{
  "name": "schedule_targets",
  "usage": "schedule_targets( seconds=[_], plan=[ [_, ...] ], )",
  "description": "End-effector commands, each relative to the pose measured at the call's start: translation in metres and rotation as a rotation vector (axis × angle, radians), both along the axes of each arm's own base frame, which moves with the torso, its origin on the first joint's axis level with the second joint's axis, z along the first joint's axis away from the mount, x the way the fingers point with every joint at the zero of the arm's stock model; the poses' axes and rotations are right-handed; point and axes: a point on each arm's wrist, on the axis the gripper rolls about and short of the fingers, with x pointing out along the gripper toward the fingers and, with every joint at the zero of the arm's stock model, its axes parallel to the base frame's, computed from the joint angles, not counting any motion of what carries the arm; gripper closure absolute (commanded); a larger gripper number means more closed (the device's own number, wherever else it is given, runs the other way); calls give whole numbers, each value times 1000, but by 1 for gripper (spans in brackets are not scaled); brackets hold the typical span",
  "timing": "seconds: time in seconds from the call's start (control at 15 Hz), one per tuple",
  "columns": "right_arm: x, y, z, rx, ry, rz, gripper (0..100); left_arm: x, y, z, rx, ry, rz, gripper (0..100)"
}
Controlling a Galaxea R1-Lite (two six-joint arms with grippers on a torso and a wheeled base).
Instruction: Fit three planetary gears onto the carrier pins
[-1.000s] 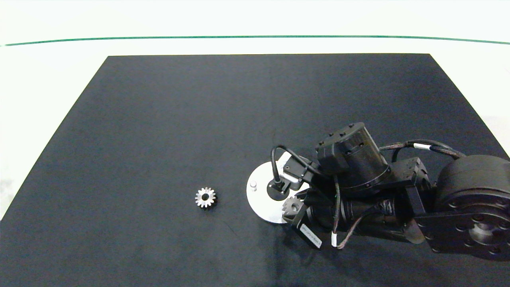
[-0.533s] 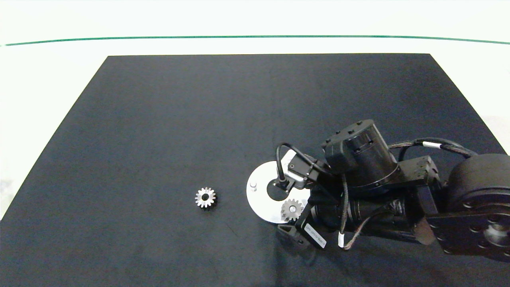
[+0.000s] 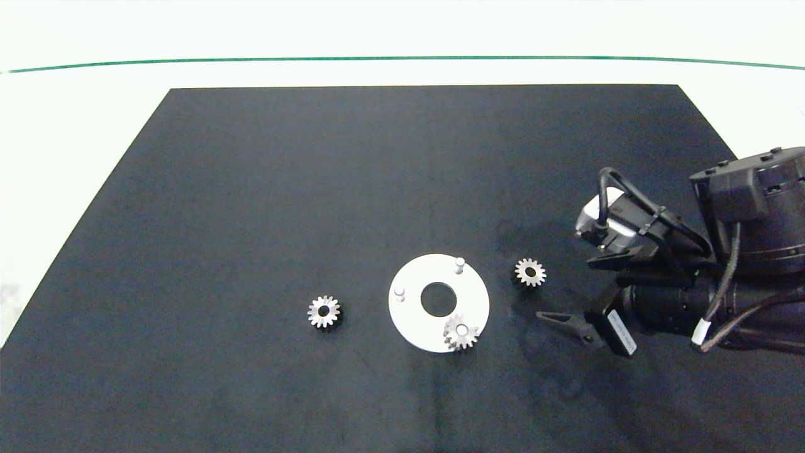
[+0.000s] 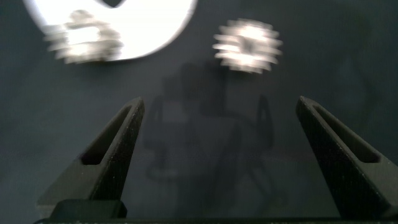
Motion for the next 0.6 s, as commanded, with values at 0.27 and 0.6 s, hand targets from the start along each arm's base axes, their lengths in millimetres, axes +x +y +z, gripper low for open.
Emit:
schedule_targets(
  seconds=[0.27, 0.6],
  plan=[
    [43, -19, -16, 34, -9, -110, 0, -3, 0, 2, -1, -17, 0, 0],
    [51, -5, -21, 55, 23, -48, 0, -3, 0, 5, 0, -15, 0, 0]
  ],
)
